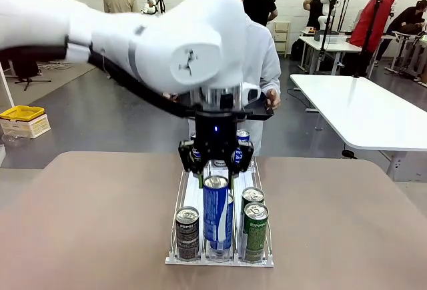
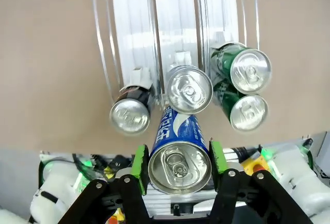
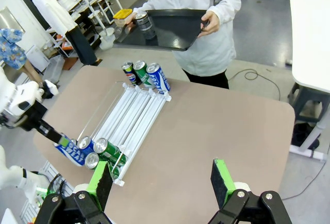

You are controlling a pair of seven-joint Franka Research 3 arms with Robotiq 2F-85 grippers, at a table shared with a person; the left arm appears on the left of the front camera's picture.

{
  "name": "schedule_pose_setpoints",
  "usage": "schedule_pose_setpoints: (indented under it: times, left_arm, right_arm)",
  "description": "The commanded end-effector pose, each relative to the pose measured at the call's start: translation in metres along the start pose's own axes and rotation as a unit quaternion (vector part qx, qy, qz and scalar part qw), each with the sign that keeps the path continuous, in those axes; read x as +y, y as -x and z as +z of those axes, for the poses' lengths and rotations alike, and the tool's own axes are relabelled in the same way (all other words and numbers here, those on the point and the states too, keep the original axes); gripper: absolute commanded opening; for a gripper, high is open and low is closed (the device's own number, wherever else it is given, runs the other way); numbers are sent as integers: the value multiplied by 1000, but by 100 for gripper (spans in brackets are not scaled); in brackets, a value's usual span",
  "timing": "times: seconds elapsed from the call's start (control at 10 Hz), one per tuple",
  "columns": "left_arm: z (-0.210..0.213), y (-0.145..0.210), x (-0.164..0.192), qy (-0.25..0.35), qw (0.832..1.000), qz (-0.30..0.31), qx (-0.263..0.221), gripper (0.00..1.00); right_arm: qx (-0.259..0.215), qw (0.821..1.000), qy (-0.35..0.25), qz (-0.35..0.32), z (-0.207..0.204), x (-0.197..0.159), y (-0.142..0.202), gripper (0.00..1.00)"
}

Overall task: Retrieve and hand over the desired beverage to the person.
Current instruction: Pick up another can of the same type that the person held from the Automatic Can Dispenser.

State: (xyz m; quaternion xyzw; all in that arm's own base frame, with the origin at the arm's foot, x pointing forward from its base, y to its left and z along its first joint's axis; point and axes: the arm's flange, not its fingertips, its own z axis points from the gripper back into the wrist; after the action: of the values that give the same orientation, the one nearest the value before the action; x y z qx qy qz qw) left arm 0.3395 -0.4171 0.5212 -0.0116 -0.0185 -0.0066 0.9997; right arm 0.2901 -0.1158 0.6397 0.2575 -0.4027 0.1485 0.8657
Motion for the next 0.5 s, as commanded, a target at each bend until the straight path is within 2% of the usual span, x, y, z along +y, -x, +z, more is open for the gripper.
schedule_pose_setpoints:
  times: [0.0,0.2,0.4]
  left_arm:
    - [45,-3,2,-4,1000,9,9,0]
    - [101,1,-3,-10,1000,13,9,0]
    - [139,2,-11,-18,999,29,-4,0]
  right_arm:
    - [-5,1000,-16,-1,-2,0,-1,100]
    - [-5,1000,-16,-1,-2,0,-1,100]
    - [-5,1000,-16,-1,-2,0,-1,100]
